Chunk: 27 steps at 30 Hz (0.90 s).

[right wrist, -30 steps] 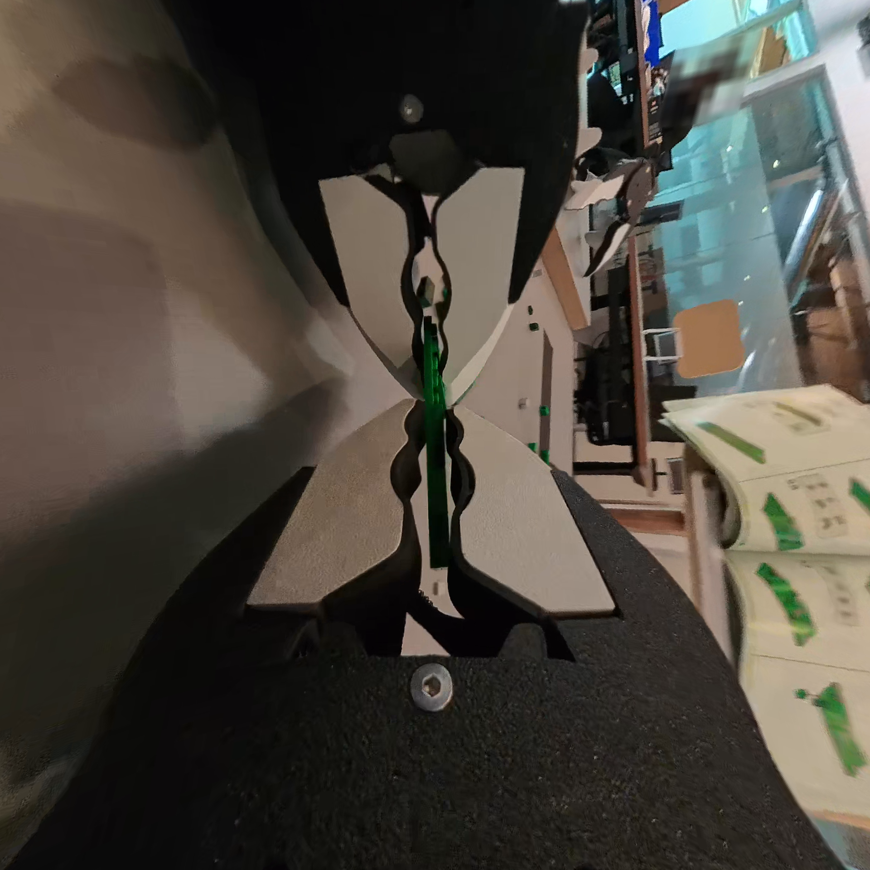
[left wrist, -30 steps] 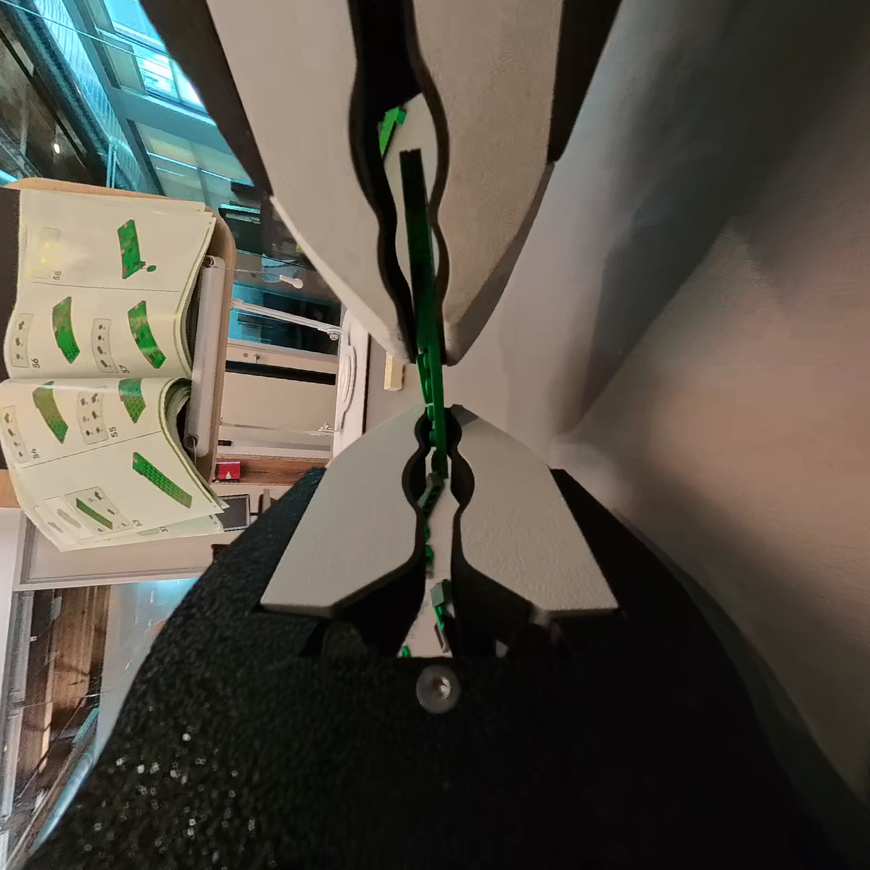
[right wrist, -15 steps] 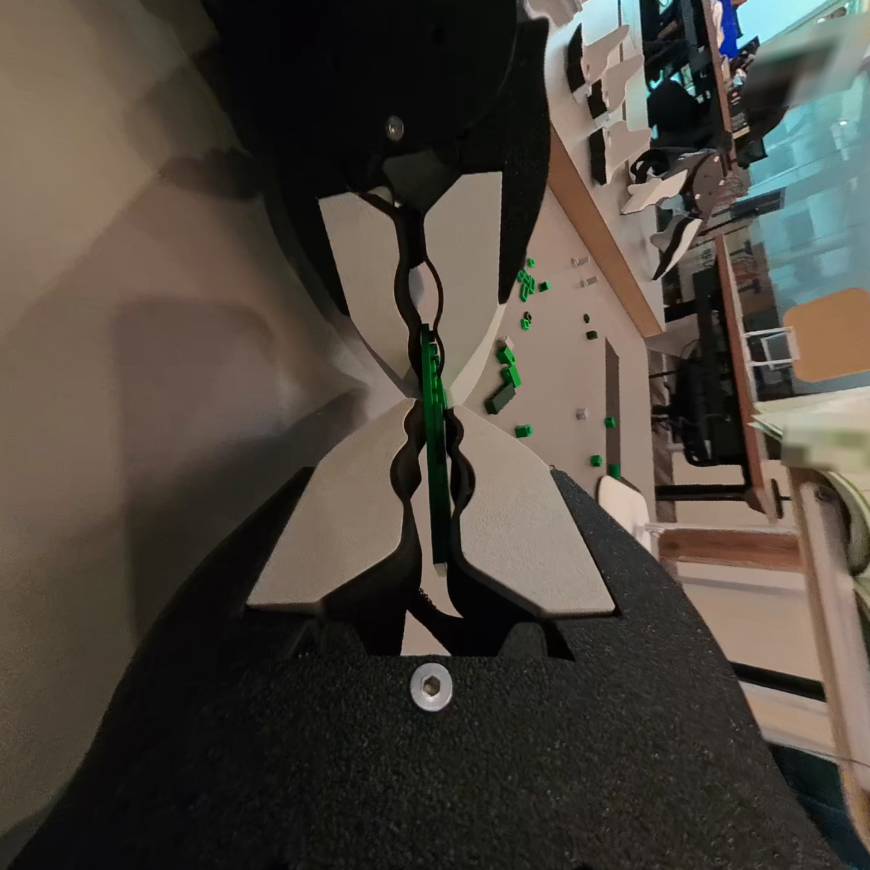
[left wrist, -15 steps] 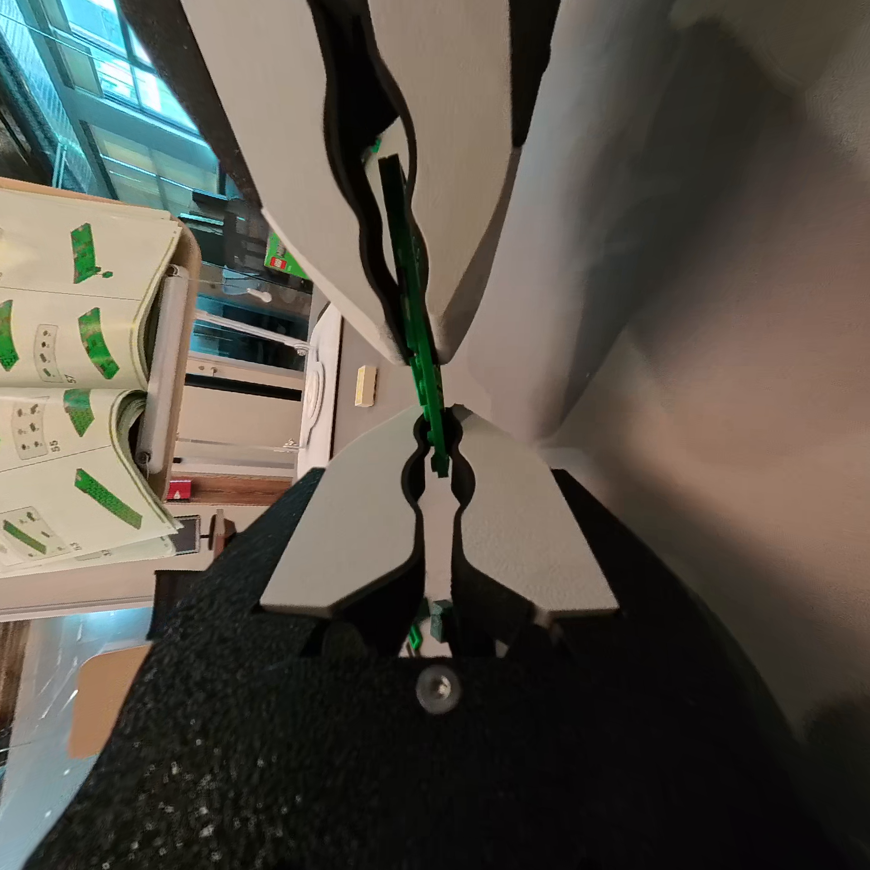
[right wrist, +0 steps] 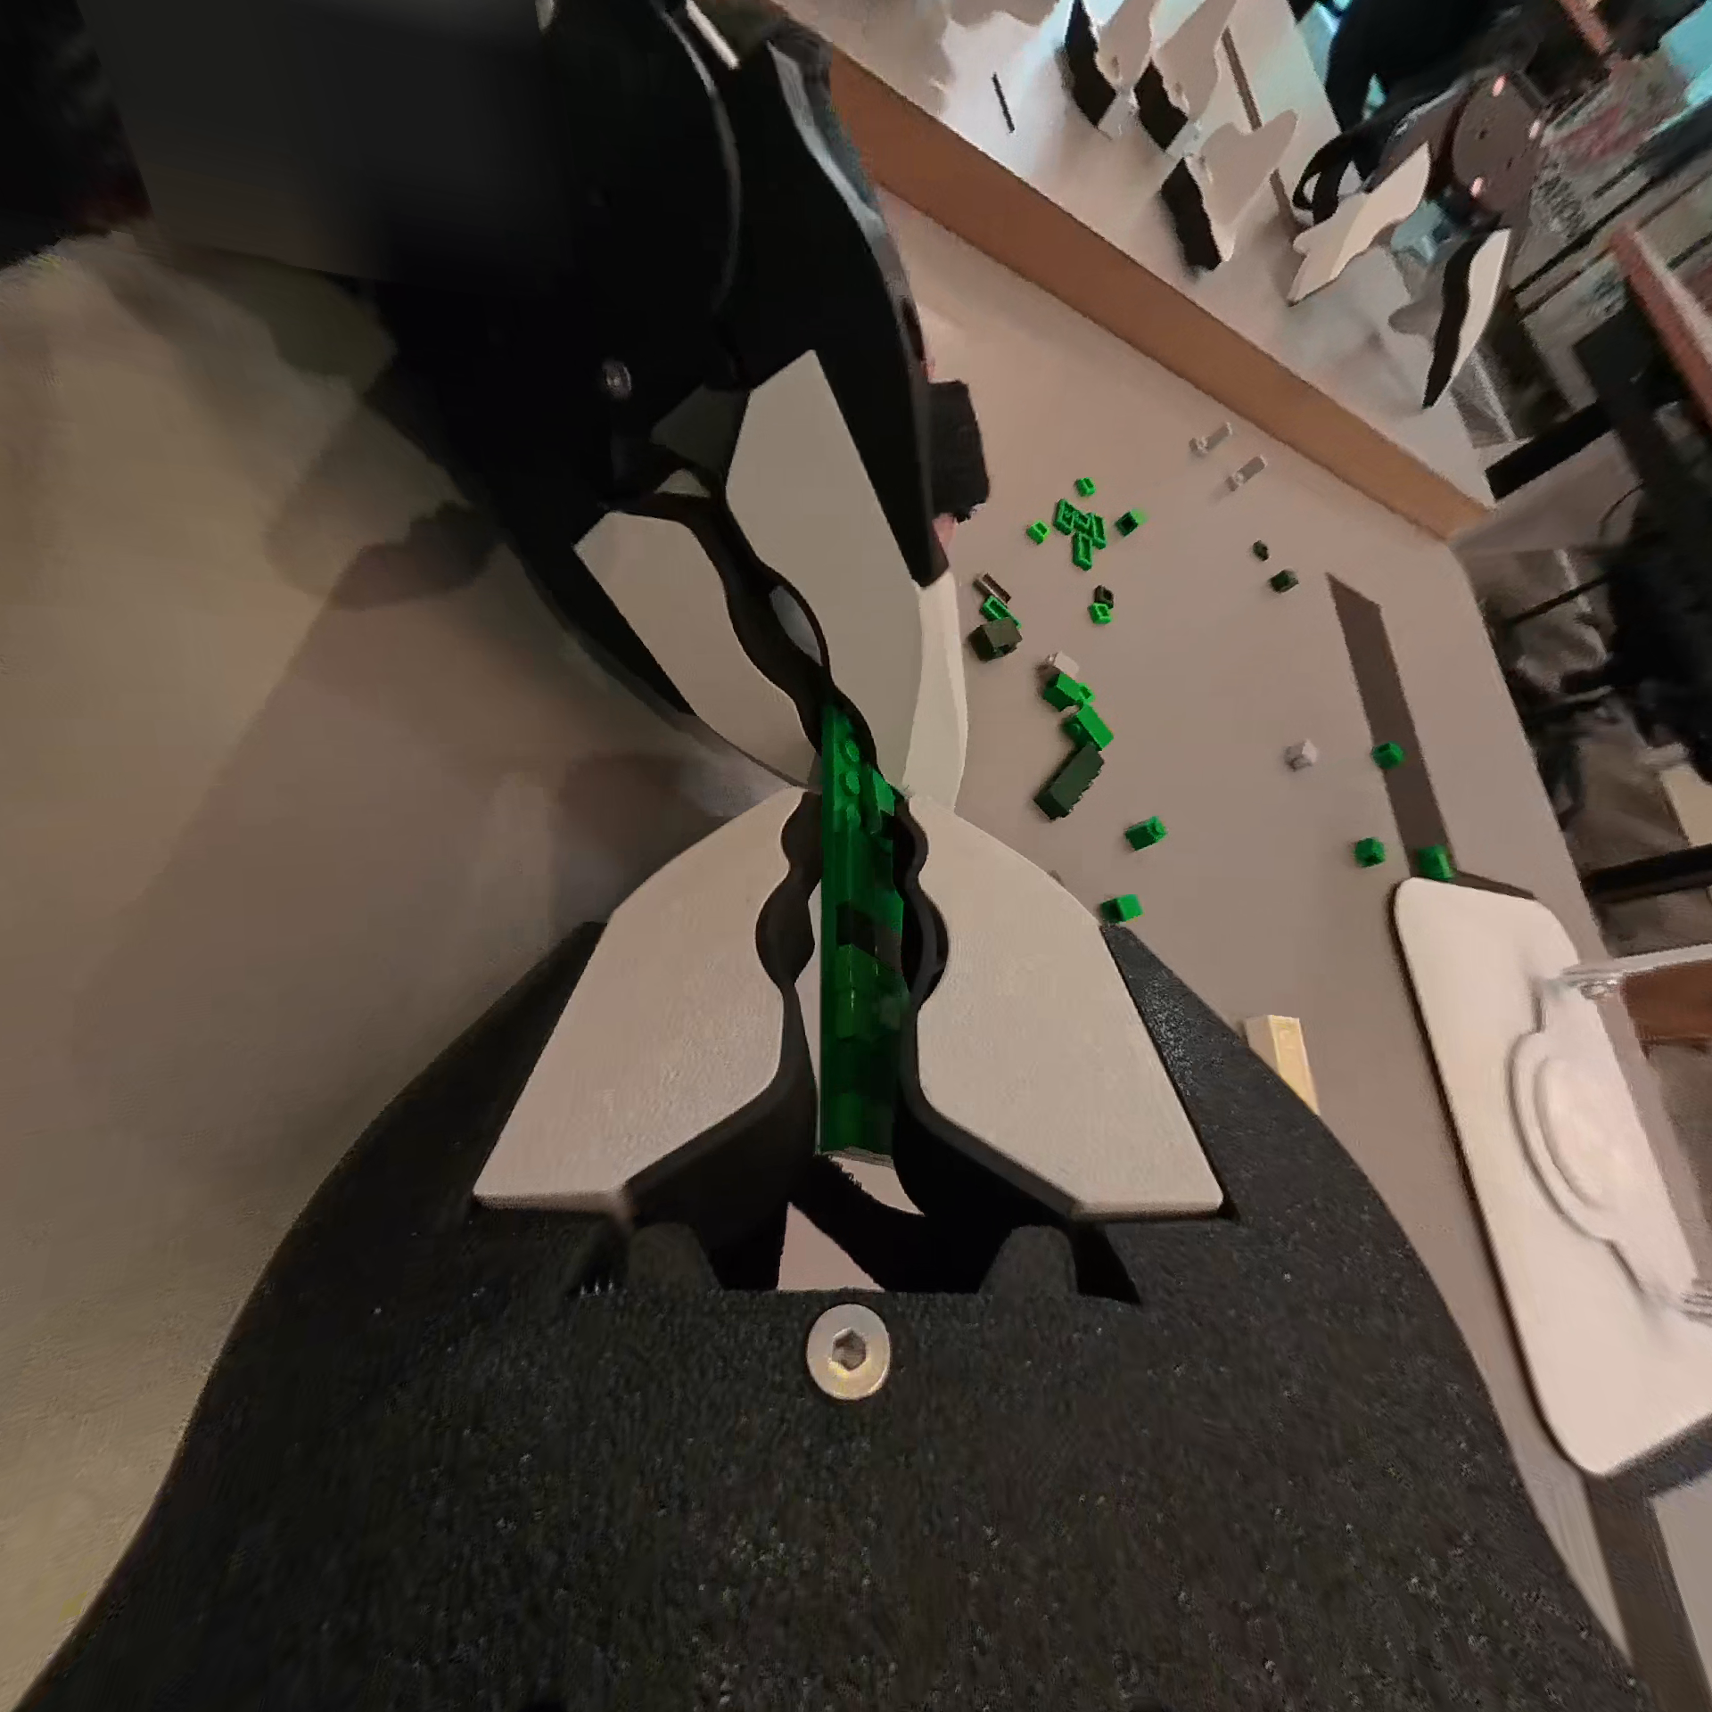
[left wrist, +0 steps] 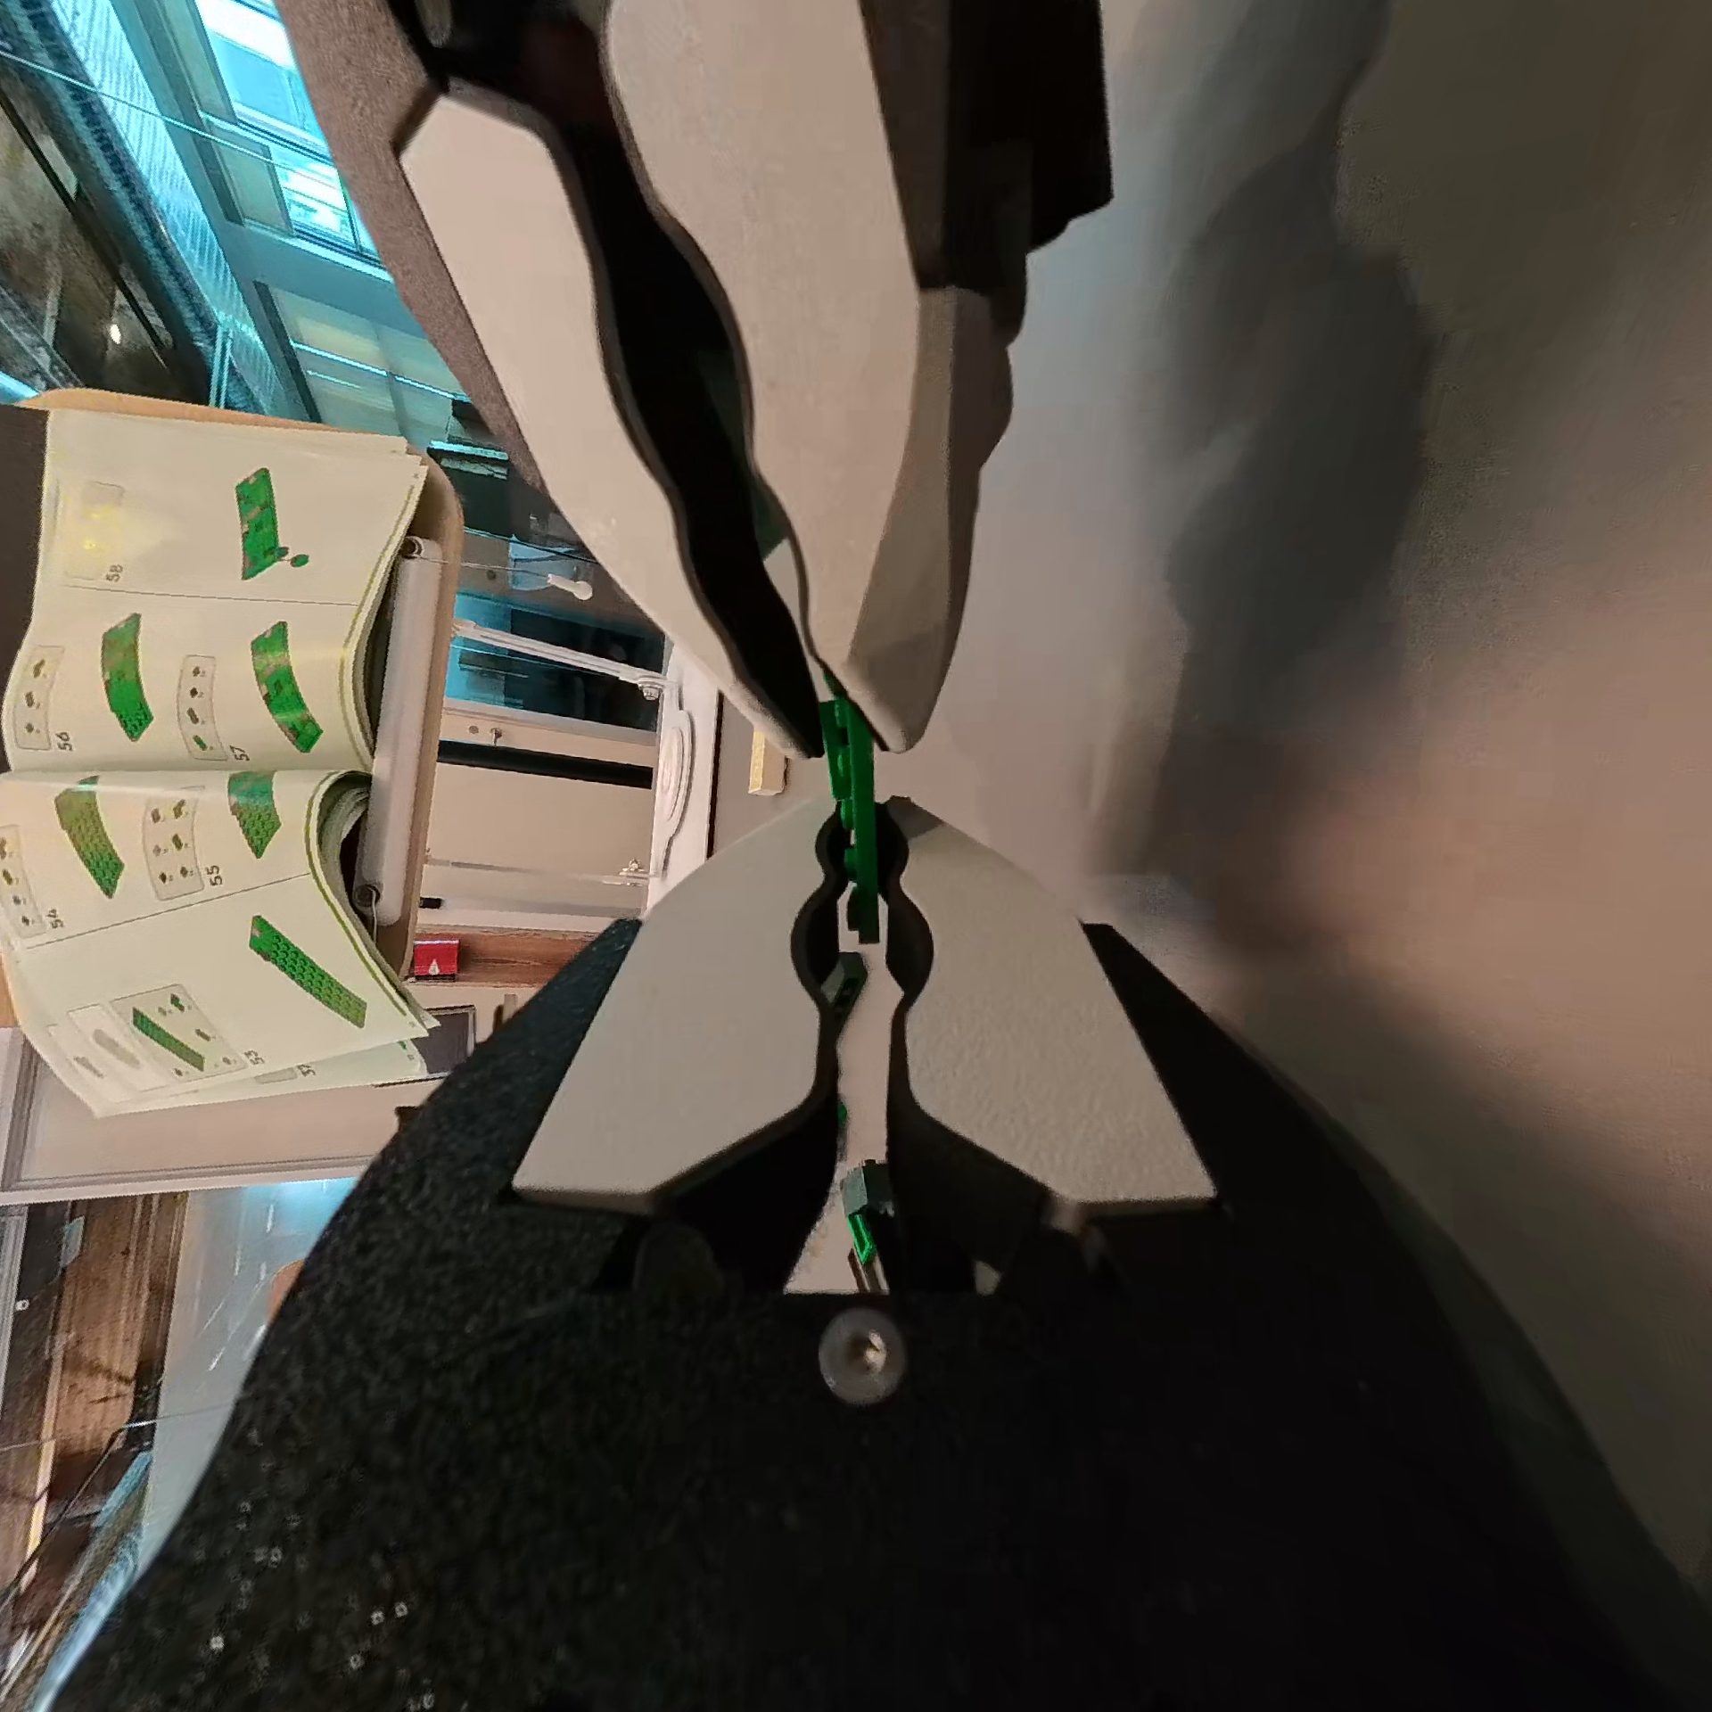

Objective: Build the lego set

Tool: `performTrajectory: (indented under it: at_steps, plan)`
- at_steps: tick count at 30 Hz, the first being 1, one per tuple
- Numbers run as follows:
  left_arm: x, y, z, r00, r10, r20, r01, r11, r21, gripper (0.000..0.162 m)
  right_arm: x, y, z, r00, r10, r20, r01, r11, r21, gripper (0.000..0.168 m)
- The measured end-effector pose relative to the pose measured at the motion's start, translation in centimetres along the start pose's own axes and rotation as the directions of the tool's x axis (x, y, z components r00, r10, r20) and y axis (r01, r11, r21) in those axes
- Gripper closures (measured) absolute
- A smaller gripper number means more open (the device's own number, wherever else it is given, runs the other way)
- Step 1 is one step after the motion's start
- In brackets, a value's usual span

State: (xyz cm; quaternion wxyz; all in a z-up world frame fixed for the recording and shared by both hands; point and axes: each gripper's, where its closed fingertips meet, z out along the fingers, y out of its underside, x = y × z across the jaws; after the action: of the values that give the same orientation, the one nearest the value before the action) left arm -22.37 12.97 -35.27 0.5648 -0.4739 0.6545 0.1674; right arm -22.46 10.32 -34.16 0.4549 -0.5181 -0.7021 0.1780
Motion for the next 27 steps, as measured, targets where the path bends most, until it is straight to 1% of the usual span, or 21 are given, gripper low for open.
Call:
performTrajectory:
  at_steps: [3,8,12,18,22,24,27]
  plan:
    - [0.13,0.08,0.05,1.000,-0.015,-0.013,0.015,1.000,-0.002,0.158,-0.02,0.11,0.08,1.000,-0.012,-0.003,0.012,1.000,-0.011,0.155]
    - [0.14,-0.07,0.08,0.999,-0.042,-0.021,0.042,0.999,0.007,0.158,0.09,0.10,-0.10,0.996,-0.089,-0.029,0.089,0.996,-0.016,0.156]
    - [-0.12,0.05,0.01,0.999,-0.047,-0.008,0.047,0.999,0.005,0.158,0.36,0.02,-0.08,0.981,-0.179,-0.080,0.175,0.983,-0.057,0.157]
    - [-0.02,-0.16,0.00,0.998,-0.053,-0.016,0.053,0.998,0.017,0.158,0.32,0.10,-0.34,0.967,-0.243,-0.080,0.234,0.966,-0.111,0.158]
    - [-0.16,-0.13,-0.04,0.998,-0.065,-0.013,0.065,0.998,0.018,0.158,0.51,0.02,-0.38,0.964,-0.252,-0.090,0.240,0.963,-0.123,0.158]
    - [-0.17,-0.07,-0.08,0.998,-0.064,-0.011,0.064,0.998,0.015,0.157,0.57,0.00,-0.40,0.972,-0.221,-0.084,0.210,0.970,-0.125,0.158]
    - [-0.49,-0.23,-0.24,0.997,-0.077,0.002,0.076,0.997,0.027,0.157,0.74,-0.32,-0.60,0.985,-0.154,-0.076,0.147,0.985,-0.086,0.159]
